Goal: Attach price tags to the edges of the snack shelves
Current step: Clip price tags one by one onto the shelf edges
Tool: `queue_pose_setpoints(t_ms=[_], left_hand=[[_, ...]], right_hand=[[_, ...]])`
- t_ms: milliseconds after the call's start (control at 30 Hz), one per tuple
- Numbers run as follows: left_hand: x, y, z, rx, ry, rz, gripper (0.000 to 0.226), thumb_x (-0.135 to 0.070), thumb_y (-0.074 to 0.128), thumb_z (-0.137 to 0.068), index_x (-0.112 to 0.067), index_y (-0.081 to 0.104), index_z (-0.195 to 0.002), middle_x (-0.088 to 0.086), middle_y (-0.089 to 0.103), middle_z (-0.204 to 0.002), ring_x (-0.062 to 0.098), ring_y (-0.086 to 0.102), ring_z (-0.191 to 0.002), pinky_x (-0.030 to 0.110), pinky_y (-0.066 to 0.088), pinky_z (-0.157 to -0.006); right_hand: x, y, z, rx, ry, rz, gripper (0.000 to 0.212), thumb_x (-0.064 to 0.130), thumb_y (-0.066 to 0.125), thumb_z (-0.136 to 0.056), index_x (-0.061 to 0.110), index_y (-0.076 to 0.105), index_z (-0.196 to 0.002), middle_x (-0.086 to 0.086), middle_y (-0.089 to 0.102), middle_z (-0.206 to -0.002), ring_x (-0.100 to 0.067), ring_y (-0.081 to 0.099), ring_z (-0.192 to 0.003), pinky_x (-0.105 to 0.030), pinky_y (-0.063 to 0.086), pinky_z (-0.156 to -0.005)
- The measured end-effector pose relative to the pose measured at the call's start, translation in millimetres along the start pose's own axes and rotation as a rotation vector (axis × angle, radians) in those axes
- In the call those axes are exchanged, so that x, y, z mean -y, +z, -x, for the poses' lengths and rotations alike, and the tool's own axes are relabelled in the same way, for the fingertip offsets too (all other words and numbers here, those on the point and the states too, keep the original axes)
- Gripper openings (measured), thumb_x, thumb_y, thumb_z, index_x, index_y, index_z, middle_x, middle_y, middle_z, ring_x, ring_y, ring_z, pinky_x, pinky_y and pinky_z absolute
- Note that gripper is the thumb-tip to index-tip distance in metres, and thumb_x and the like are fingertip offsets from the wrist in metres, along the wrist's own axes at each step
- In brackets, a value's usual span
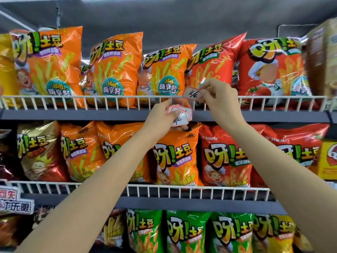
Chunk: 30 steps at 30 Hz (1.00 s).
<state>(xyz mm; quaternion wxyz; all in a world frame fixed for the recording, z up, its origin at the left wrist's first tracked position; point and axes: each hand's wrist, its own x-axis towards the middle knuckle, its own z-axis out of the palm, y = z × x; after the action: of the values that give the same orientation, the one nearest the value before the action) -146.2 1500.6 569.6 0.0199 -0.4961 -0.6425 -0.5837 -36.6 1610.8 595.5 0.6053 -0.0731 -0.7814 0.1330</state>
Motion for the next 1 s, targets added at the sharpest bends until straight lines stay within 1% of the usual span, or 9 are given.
queue_pose_setpoints(t_ms=[100, 200, 267, 467, 567, 667, 733, 933, 1000], left_hand=[[3.9, -3.8, 3.8, 0.036, 0.031, 0.006, 0.049, -0.010, 0.046, -0.097, -0.014, 0.033, -0.144, 0.008, 0.059, -0.122, 0.020, 0.071, -0.081, 0.032, 0.060, -0.075], [7.4, -7.0, 9.6, 0.076, 0.029, 0.061, 0.056, -0.007, 0.046, -0.096, -0.020, 0.026, -0.147, 0.013, 0.059, -0.122, 0.014, 0.072, -0.067, 0.021, 0.057, -0.059], [10.3, -8.1, 12.4, 0.073, 0.007, 0.088, 0.059, -0.008, 0.049, -0.095, -0.028, 0.026, -0.145, 0.018, 0.056, -0.127, 0.015, 0.072, -0.067, 0.020, 0.055, -0.058], [15.0, -14.6, 13.4, 0.073, -0.017, 0.037, 0.054, -0.010, 0.052, -0.094, -0.038, 0.032, -0.135, 0.021, 0.050, -0.134, 0.021, 0.073, -0.071, 0.028, 0.059, -0.063], [18.3, -17.6, 10.2, 0.068, -0.005, 0.009, 0.050, -0.011, 0.052, -0.094, -0.038, 0.035, -0.132, 0.020, 0.051, -0.132, 0.023, 0.073, -0.075, 0.030, 0.060, -0.065], [22.6, -19.9, 8.1, 0.052, 0.008, -0.087, 0.052, -0.020, 0.056, -0.090, -0.047, 0.035, -0.129, 0.018, 0.054, -0.131, 0.033, 0.064, -0.106, 0.050, 0.053, -0.089], [23.1, -20.8, 8.8, 0.060, 0.010, -0.107, 0.053, -0.023, 0.057, -0.088, -0.052, 0.034, -0.127, 0.018, 0.054, -0.132, 0.038, 0.056, -0.116, 0.055, 0.047, -0.095], [20.8, -23.1, 6.1, 0.056, 0.007, -0.136, 0.052, -0.020, 0.056, -0.091, -0.044, 0.035, -0.132, 0.019, 0.054, -0.130, 0.034, 0.063, -0.105, 0.052, 0.055, -0.082], [21.3, -23.0, 4.7, 0.055, 0.008, -0.132, 0.051, -0.020, 0.056, -0.091, -0.043, 0.036, -0.131, 0.019, 0.055, -0.129, 0.032, 0.065, -0.101, 0.052, 0.055, -0.084]], right_hand=[[2.2, 1.9, -3.8, -0.013, -0.061, 0.051, 0.013, 0.005, 0.048, -0.092, 0.006, 0.060, -0.096, -0.012, 0.070, -0.085, -0.022, 0.066, -0.077, -0.030, 0.051, -0.066], [2.5, 4.9, -5.1, 0.002, -0.102, 0.053, 0.013, 0.003, 0.048, -0.092, 0.005, 0.060, -0.096, -0.013, 0.070, -0.088, -0.023, 0.065, -0.081, -0.032, 0.049, -0.070], [2.1, 6.4, -5.4, -0.002, -0.109, 0.046, 0.014, 0.002, 0.047, -0.092, 0.006, 0.060, -0.096, -0.013, 0.070, -0.089, -0.023, 0.065, -0.082, -0.031, 0.049, -0.069], [1.3, 7.5, -12.6, 0.037, -0.155, 0.110, 0.018, 0.002, 0.044, -0.091, 0.006, 0.061, -0.097, -0.015, 0.068, -0.085, -0.025, 0.059, -0.071, -0.033, 0.047, -0.061], [0.0, 10.9, -17.2, 0.093, -0.155, 0.170, 0.017, 0.005, 0.047, -0.092, 0.006, 0.064, -0.095, -0.013, 0.066, -0.094, -0.020, 0.054, -0.081, -0.025, 0.039, -0.061], [-3.5, 14.6, -18.1, 0.106, -0.147, 0.222, 0.016, 0.010, 0.053, -0.091, 0.009, 0.067, -0.098, -0.007, 0.057, -0.095, -0.015, 0.046, -0.084, -0.023, 0.031, -0.070], [-5.0, 18.1, -16.2, 0.094, -0.143, 0.233, 0.016, 0.013, 0.054, -0.091, 0.010, 0.068, -0.098, -0.007, 0.057, -0.095, -0.015, 0.045, -0.082, -0.026, 0.033, -0.070], [-1.0, 22.0, -12.4, 0.059, -0.153, 0.259, 0.014, 0.011, 0.052, -0.090, 0.011, 0.064, -0.097, -0.009, 0.060, -0.094, -0.023, 0.055, -0.087, -0.032, 0.042, -0.064], [-0.1, 21.1, -12.4, 0.075, -0.187, 0.319, 0.016, 0.010, 0.049, -0.092, 0.011, 0.063, -0.098, -0.010, 0.060, -0.098, -0.026, 0.055, -0.092, -0.034, 0.044, -0.064]])
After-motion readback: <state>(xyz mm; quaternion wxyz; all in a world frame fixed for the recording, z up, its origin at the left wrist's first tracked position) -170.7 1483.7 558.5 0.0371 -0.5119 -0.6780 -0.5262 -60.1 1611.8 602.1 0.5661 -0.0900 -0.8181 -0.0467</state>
